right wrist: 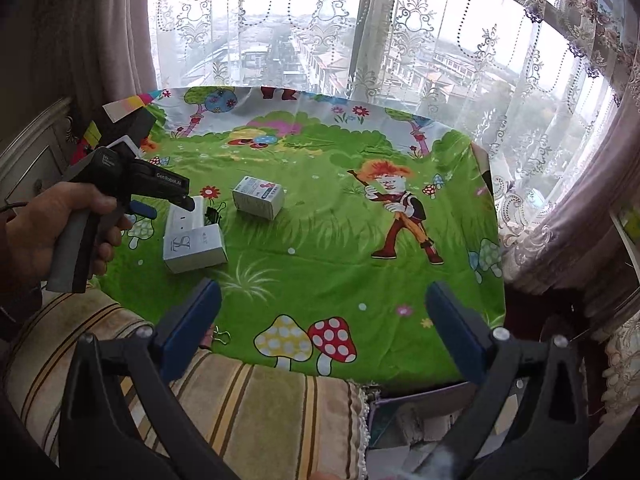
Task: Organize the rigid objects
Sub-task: 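Grasp the white plastic device with the left tool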
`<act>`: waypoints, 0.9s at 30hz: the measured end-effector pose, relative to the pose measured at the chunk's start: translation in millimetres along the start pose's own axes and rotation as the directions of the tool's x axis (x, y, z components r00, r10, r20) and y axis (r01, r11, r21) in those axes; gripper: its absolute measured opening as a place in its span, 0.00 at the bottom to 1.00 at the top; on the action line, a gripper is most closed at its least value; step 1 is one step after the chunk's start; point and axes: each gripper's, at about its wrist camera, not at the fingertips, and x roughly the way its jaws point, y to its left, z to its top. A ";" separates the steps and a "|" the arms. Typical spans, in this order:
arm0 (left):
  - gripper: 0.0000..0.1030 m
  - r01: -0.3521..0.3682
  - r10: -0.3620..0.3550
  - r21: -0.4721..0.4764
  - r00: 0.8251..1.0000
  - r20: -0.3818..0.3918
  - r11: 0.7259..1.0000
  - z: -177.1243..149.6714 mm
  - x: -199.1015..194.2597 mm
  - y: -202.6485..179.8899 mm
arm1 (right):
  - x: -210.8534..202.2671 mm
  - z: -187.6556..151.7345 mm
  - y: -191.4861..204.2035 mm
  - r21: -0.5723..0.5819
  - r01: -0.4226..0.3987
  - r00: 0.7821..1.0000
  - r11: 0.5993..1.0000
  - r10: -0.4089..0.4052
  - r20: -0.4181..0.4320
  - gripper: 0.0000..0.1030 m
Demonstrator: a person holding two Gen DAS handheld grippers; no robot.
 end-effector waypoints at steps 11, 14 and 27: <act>0.81 -0.045 0.045 -0.074 0.999 0.001 0.996 12.6 25.6 -8.6 | 23.7 -9.5 -3.1 0.018 -0.019 0.998 1.000 0.020 -0.056 1.00; 0.79 -0.005 0.004 -0.064 1.000 -0.013 0.998 10.5 25.8 -1.2 | 29.2 -9.0 2.2 0.017 -0.030 0.997 0.999 0.031 -0.066 1.00; 0.65 -0.048 0.052 0.146 0.998 -0.026 0.988 -19.8 6.4 9.0 | 48.3 -3.3 52.0 -0.068 -0.098 0.989 0.993 0.089 -0.121 1.00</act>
